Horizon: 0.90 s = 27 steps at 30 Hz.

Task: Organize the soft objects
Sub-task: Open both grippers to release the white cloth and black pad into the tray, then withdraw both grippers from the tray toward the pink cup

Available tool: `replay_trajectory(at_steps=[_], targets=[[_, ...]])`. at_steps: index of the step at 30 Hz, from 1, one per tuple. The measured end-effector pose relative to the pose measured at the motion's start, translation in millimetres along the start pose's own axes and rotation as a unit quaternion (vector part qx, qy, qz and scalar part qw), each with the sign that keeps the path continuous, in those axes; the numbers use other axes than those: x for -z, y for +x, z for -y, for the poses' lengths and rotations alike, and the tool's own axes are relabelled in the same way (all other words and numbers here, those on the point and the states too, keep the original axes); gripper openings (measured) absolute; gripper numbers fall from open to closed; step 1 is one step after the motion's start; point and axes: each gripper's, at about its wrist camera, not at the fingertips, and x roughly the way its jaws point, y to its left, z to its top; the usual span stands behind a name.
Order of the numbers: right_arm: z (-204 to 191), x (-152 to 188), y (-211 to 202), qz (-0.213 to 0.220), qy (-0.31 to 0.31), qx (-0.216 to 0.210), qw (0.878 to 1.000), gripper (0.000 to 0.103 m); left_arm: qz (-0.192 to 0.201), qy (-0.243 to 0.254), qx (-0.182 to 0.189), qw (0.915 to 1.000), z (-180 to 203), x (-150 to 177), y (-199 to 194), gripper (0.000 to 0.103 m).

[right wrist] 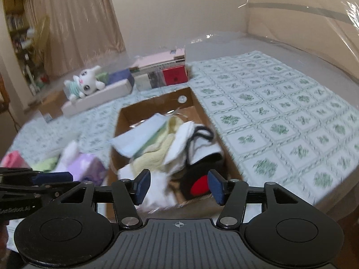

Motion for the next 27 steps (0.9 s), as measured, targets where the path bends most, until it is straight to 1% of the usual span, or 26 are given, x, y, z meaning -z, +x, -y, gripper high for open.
replay_trajectory(at_steps=[6,12,16,19,25,27], targets=[[-32.1,28.9,-28.3,0.01,0.019,-0.019,1.0,0.062,0.013,-0.013,-0.013,0.9997,-9.6,26.2,-42.6,0.038],[-71.0,46.5,-41.4,0.009,0.009,-0.043,0.999,0.064,0.02,-0.028,-0.04,0.9986,-29.9,52.1,-80.4,0.044],[-95.6,54.9,-42.7,0.004,-0.002,-0.058,0.998,0.065,0.025,-0.04,-0.064,0.9968,-48.4,67.9,-103.4,0.051],[-112.4,59.9,-40.6,-0.001,-0.009,-0.069,0.998,0.065,0.027,-0.052,-0.084,0.9948,-64.1,78.4,-118.0,0.053],[-148.8,69.5,-33.9,-0.016,-0.034,-0.085,0.996,0.067,0.031,-0.079,-0.125,0.9885,-96.0,98.5,-145.0,0.062],[-160.4,71.1,-30.2,-0.021,-0.045,-0.089,0.995,0.069,0.029,-0.091,-0.137,0.986,-105.9,104.5,-151.9,0.065]])
